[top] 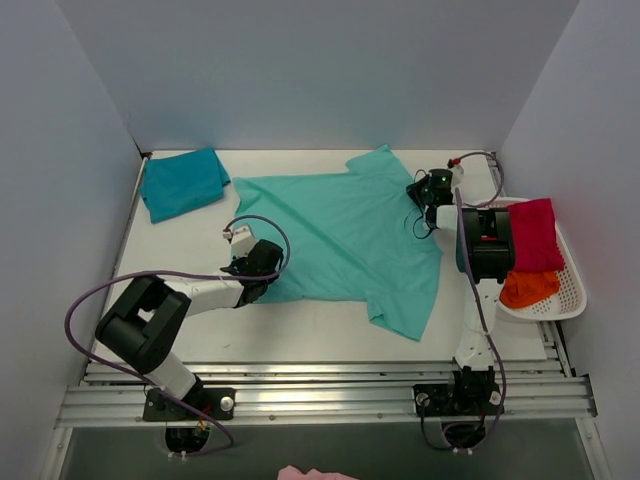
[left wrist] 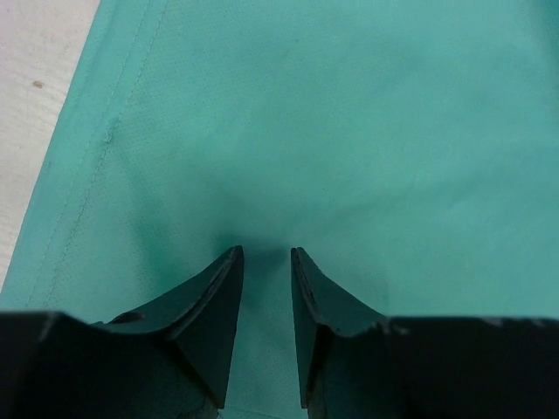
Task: Fold and stack the t-shirts
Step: Flatten out the tshirt
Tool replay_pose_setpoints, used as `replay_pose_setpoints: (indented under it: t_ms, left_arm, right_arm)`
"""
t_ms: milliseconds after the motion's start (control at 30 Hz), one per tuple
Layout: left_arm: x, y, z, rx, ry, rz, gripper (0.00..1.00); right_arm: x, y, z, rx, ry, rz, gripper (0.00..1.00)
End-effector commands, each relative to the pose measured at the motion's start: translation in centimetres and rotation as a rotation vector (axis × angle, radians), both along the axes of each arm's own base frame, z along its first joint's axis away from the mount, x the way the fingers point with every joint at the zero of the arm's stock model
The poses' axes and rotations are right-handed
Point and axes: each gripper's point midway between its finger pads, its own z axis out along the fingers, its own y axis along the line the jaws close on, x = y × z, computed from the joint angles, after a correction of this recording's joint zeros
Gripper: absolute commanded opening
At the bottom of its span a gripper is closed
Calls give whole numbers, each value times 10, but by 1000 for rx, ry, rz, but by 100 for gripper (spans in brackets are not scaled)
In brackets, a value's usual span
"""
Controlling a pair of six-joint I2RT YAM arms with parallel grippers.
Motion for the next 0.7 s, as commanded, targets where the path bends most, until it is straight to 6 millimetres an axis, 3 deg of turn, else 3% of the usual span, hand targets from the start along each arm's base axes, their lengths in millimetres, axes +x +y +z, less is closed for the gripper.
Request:
replay_pose_setpoints:
  t_ms: [0,133,267,333,667]
  left_arm:
    - [-63,24,-64,97,262,3,39]
    - [-87,21,-83,124,318,-4,37]
    - [-125,33,-104,140,380,19,37]
    - [-137,32,-106,163,397,11,37]
    - [-182,32,-135,282,449,54,39]
  right_arm:
    - [7,-37,-2,28,12,-68,0]
    - [7,-45,-2,70,-7,-75,0]
    - [6,-45,-3,78,-12,-77,0]
    - [7,-48,-2,80,-15,-81,0]
    - [3,-64,-6,94,-12,-126,0]
